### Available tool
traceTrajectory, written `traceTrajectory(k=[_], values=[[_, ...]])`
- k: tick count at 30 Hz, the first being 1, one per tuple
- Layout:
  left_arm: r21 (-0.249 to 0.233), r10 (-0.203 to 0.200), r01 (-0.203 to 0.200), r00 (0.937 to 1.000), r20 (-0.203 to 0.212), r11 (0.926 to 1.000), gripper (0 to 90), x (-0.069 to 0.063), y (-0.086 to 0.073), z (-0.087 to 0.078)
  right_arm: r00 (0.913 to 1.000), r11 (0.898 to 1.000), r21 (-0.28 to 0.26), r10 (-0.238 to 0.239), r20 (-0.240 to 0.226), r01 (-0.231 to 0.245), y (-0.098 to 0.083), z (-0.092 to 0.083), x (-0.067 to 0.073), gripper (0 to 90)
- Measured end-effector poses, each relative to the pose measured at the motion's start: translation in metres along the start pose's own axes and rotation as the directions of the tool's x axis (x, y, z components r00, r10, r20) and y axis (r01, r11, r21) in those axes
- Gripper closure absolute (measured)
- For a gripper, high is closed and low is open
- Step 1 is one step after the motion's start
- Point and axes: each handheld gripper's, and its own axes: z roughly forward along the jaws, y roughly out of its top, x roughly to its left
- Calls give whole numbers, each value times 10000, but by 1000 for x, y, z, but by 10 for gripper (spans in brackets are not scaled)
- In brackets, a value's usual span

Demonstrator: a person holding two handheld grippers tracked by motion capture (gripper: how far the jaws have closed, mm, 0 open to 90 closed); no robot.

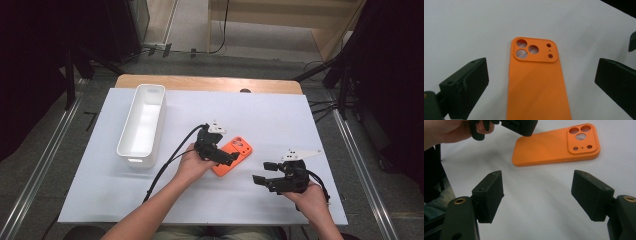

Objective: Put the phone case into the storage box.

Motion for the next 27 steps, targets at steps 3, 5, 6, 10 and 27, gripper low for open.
traceTrajectory(k=[3, 5, 6, 10, 27], values=[[19, 185, -185, 9998, -112, 9998, 0, -3, -2, 4, 10000, 10000, -4, -6, 6, 6, 0, 0, 0, 248], [151, 196, -195, 9998, -94, 9997, 0, -2, -4, 6, 10000, 10000, 17, 30, -13, -29, 0, 0, 0, 248], [133, 103, -102, 9999, -102, 9999, 0, -3, -6, 7, 10000, 10000, 21, 34, -11, -34, 0, 0, 0, 248], [219, 150, -146, 9997, -207, 9997, 0, -4, -11, 12, 10000, 10000, 37, 39, 14, -39, 0, 0, 0, 248], [487, 280, -249, 9975, -644, 9985, 0, -9, -22, 27, 10000, 10000, 42, 65, 10, -65, 0, 0, 0, 248]])
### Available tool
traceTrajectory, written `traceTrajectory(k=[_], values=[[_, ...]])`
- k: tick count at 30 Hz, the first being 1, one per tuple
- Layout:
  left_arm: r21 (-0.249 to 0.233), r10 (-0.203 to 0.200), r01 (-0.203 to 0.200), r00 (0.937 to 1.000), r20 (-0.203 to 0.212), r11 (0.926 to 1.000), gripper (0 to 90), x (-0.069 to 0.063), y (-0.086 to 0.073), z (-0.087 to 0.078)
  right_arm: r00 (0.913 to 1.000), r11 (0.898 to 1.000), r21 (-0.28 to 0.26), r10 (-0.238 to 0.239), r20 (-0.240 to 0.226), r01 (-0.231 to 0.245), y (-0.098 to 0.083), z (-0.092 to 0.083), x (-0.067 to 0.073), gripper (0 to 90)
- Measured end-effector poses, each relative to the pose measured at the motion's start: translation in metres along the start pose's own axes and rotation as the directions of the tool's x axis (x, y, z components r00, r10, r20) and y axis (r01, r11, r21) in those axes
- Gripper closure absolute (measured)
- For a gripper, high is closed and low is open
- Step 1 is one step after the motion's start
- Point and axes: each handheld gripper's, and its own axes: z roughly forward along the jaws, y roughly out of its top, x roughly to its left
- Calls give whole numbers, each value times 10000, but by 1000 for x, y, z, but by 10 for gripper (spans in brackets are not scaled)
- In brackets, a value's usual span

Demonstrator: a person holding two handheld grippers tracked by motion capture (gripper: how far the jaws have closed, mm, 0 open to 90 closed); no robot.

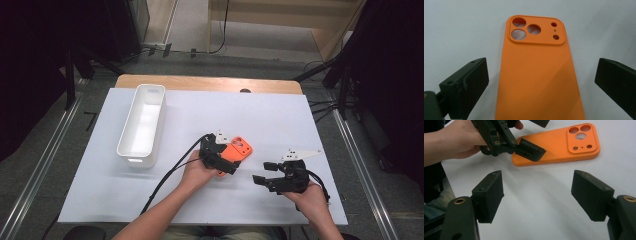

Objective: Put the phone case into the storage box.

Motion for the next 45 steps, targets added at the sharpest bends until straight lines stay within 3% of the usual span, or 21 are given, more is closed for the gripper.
traceTrajectory(k=[8, 22, 28, 34, 45], values=[[143, -57, 60, 9998, -174, 9999, 0, -2, -7, 7, 10000, 10000, 0, -14, 12, 14, 0, 0, 0, 248], [557, 636, -582, 9929, -1004, 9967, 9, -11, -7, 11, 10000, 10000, 14, 64, -6, -64, 0, -1, 0, 246], [513, 656, -604, 9921, -1065, 9969, 30, -12, -8, 10, 10000, 10000, 27, 72, -1, -72, -1, -1, 0, 246], [281, 788, -765, 9923, -957, 9967, 150, -13, -9, 8, 10000, 10000, 27, 63, -1, -63, -1, -1, 0, 245], [272, 862, -839, 9918, -945, 9961, 157, -13, -9, 8, 10000, 10000, 24, 1, -14, -1, -1, 0, 0, 245]])
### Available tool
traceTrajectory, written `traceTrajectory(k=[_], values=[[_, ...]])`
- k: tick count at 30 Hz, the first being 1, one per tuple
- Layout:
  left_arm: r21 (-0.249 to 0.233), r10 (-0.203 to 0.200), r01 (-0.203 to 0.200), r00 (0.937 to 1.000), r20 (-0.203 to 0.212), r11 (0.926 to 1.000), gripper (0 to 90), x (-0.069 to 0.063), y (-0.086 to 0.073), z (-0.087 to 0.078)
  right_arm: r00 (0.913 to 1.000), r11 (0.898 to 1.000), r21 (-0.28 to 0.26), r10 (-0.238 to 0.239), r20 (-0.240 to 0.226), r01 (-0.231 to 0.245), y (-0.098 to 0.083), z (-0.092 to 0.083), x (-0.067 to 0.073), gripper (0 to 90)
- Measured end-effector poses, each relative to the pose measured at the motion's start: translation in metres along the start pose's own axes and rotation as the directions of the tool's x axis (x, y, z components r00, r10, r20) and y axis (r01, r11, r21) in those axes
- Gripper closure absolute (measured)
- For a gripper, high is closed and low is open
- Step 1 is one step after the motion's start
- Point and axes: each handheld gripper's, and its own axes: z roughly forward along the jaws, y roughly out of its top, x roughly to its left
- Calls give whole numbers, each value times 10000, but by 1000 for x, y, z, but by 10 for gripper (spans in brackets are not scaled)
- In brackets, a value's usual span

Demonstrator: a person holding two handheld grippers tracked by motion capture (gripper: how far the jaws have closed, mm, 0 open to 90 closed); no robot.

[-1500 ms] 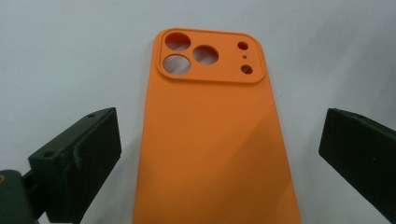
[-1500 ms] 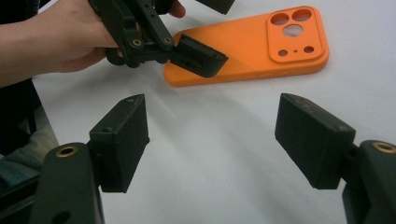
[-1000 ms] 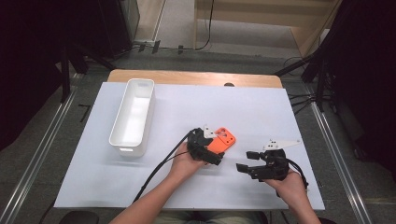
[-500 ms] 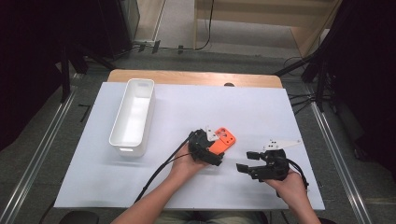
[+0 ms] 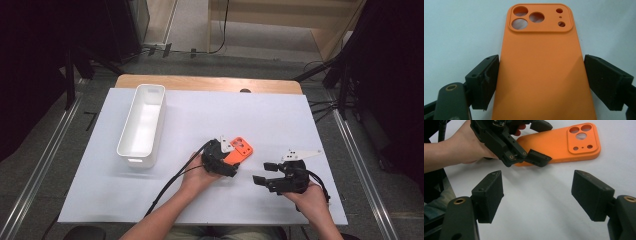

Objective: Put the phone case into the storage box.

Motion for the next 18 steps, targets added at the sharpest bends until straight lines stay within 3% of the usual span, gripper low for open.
traceTrajectory(k=[11, 18], values=[[-52, -46, 46, 10000, 72, 10000, 159, 0, 0, -1, 10000, 10000, 18, 24, 26, -24, 0, -1, 0, 246], [-112, -186, 190, 9993, 340, 9998, 158, 1, 0, -4, 10000, 10000, 1, 57, 37, -57, 0, -1, 0, 245]])
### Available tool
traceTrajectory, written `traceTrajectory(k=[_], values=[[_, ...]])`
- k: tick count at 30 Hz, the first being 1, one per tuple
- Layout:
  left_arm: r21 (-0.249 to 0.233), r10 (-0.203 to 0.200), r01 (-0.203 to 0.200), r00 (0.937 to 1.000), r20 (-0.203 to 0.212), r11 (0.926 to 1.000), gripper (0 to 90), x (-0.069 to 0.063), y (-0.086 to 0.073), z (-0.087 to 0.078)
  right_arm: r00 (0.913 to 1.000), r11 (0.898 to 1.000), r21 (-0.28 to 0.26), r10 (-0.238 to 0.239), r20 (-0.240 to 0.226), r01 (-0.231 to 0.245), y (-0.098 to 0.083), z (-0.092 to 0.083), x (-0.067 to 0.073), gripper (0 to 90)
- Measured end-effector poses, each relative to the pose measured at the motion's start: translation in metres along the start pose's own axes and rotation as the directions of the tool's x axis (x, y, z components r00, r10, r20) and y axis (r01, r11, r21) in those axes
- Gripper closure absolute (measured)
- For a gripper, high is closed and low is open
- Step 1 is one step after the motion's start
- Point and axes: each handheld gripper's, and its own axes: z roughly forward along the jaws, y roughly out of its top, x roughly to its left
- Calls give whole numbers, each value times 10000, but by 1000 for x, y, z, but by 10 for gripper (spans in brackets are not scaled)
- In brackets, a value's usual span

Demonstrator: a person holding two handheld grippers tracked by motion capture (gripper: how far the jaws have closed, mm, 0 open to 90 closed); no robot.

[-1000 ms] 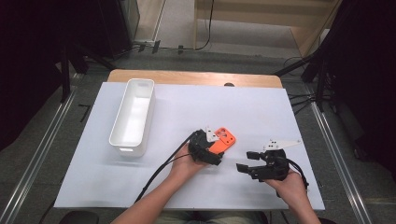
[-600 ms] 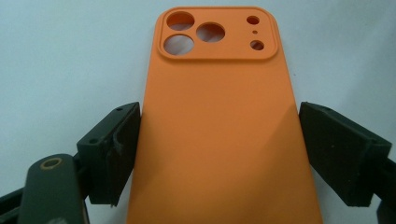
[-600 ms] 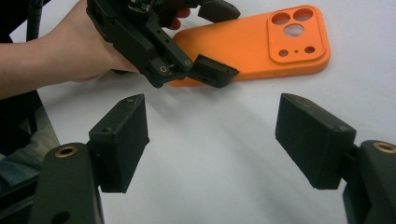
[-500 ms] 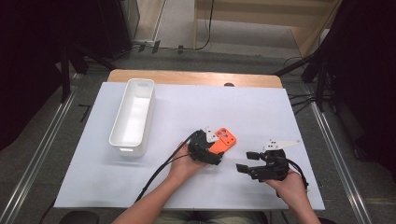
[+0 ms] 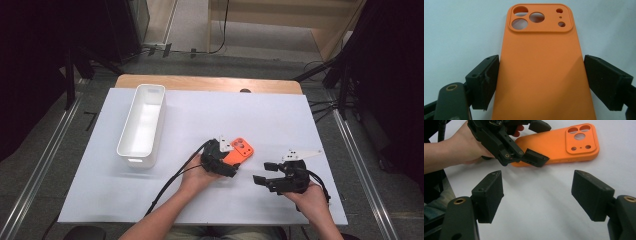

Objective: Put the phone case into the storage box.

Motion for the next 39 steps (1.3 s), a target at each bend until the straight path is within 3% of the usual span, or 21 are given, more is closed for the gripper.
traceTrajectory(k=[14, 21, 24, 27, 30, 31, 34, 39], values=[[-389, -772, 801, 9945, 707, 9960, 158, 12, 14, -20, 10000, 10000, -22, 6, -29, -7, 1, 0, -1, 245], [-691, -1305, 1397, 9837, 1237, 9878, 157, 23, 24, -35, 10000, 10000, -29, 29, -39, -30, 0, 0, -1, 245], [-731, -1554, 1680, 9759, 1533, 9831, 158, 27, 28, -40, 10000, 10000, -36, 62, -44, -62, 0, 0, -1, 246], [-770, -1637, 1780, 9729, 1634, 9810, 157, 29, 30, -45, 10000, 10000, -29, 63, -44, -64, 1, 0, -1, 246], [-832, -1892, 2085, 9622, 1959, 9745, 157, 33, 31, -50, 9999, 10000, -5, 94, -35, -94, 1, 0, -1, 246], [-802, -1934, 2136, 9591, 2066, 9736, 157, 34, 31, -52, 9999, 9999, -1, 103, -32, -103, 1, 1, -1, 245], [-836, -1932, 2147, 9581, 2115, 9731, 157, 35, 32, -56, 9999, 10000, 0, 100, -29, -100, 1, 1, -1, 245], [-981, -2144, 2426, 9480, 2352, 9652, 157, 39, 30, -61, 9999, 9999, 40, 103, -17, -103, 1, 1, -1, 245]])
